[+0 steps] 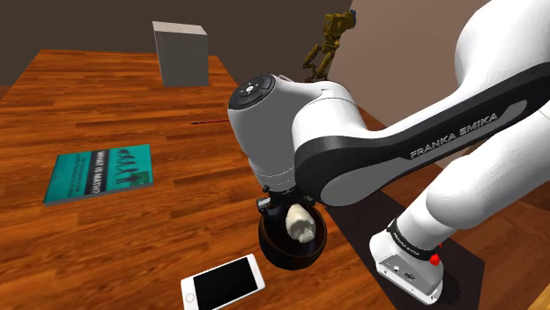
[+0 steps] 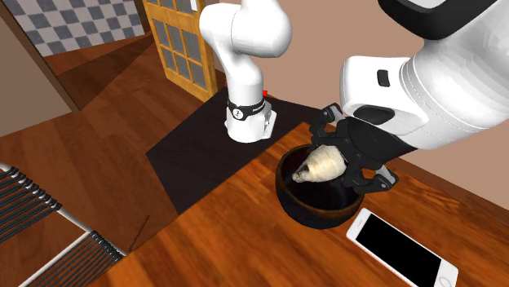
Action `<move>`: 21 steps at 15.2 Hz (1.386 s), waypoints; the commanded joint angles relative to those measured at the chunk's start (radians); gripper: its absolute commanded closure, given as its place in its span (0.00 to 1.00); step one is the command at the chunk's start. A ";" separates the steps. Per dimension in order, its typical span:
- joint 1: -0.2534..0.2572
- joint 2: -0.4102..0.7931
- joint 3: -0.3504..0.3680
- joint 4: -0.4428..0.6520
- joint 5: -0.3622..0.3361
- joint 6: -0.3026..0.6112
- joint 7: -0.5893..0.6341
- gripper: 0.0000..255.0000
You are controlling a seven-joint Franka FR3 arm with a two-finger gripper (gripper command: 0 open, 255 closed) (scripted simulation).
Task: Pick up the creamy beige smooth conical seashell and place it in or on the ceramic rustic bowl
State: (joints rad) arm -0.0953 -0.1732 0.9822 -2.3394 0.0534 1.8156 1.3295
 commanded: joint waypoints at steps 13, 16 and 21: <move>-0.004 0.008 -0.001 0.131 -0.009 -0.125 0.006 0.00; -0.004 0.008 -0.001 0.131 -0.009 -0.125 0.006 0.00; -0.004 0.008 -0.001 0.131 -0.009 -0.125 0.006 0.00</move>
